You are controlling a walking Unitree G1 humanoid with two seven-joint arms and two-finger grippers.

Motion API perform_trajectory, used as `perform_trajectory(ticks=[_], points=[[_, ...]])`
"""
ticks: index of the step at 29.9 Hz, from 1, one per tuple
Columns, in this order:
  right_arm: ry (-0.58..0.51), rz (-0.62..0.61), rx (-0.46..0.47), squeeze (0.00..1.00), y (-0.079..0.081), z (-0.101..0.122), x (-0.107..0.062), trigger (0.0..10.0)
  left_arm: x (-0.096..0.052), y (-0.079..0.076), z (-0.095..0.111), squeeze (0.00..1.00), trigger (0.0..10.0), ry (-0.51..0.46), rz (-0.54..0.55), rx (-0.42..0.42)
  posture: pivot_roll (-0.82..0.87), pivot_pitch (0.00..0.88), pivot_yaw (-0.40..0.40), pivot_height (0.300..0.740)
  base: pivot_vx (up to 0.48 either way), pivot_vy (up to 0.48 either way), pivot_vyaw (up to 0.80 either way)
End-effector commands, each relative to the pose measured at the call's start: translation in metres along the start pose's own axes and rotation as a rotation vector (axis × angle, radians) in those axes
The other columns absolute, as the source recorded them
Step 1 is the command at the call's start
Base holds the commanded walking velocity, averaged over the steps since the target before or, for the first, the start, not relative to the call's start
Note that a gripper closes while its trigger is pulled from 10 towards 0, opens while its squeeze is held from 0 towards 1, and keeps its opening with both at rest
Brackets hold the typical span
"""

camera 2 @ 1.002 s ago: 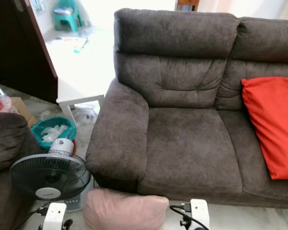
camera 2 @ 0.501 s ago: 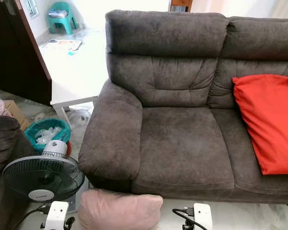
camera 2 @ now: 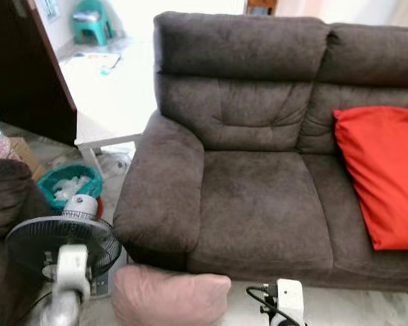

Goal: Move the pillow to the sofa from floor

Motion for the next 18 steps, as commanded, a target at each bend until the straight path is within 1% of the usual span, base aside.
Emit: perform_trajectory(ticks=[1,4,6,9,10,11,12,15,18], points=[[-0.023,-0.01,0.03,0.0,-0.003,0.0,-0.002,10.0,-0.008,-0.005,-0.002,0.0,10.0,-0.004,-0.028,0.003,0.13,0.0,-0.069,0.74,0.0,0.0,0.0],[-0.054,-0.004,0.042,0.0,-0.003,0.003,-0.002,10.0,-0.009,-0.01,0.013,0.0,10.0,-0.081,-0.06,0.024,0.13,0.0,-0.068,0.74,0.0,0.0,0.0],[-0.094,-0.017,0.073,0.0,-0.003,0.006,-0.003,10.0,-0.011,-0.017,0.03,0.0,10.0,-0.152,-0.105,0.052,0.12,0.0,-0.064,0.74,0.0,0.0,0.0],[-0.123,-0.022,0.088,0.0,-0.004,0.008,-0.004,10.0,-0.012,-0.018,0.041,0.0,10.0,-0.185,-0.111,0.046,0.12,0.0,-0.061,0.74,0.0,0.0,0.0],[-0.498,-0.015,0.029,0.0,0.0,0.087,-0.001,10.0,-0.012,-0.018,0.049,0.0,10.0,-0.208,-0.107,0.042,0.12,0.0,-0.061,0.74,0.0,0.0,0.0],[-0.641,-0.01,0.012,0.0,0.003,0.117,-0.007,10.0,-0.012,-0.018,0.052,0.0,10.0,-0.215,-0.106,0.04,0.12,0.0,-0.061,0.74,0.0,0.0,0.0],[-0.754,-0.002,0.008,0.0,0.007,0.143,-0.018,10.0,-0.013,-0.017,0.056,0.0,10.0,-0.222,-0.101,0.034,0.12,0.0,-0.061,0.74,0.0,0.0,0.0],[-0.783,0.018,0.004,0.0,0.011,0.15,-0.026,10.0,-0.018,-0.015,0.058,0.0,10.0,-0.222,-0.09,0.024,0.12,0.0,-0.062,0.74,0.0,0.0,0.0],[-0.803,0.03,0.011,0.0,0.015,0.149,-0.032,10.0,-0.028,-0.012,0.054,0.0,10.0,-0.19,-0.076,0.016,0.13,0.0,-0.067,0.74,0.0,0.0,0.0]])
Point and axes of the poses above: a point about 5 cm out from each wrist's last joint towards the gripper, its own x axis pointing out of the wrist towards the gripper, its own z axis along the axis of the wrist's last joint, y = z × x, the point moved 2 cm from there along x, pointing out of the wrist towards the gripper, and after that the axes turned 2 degrees about -x, right-handed, at the moved point
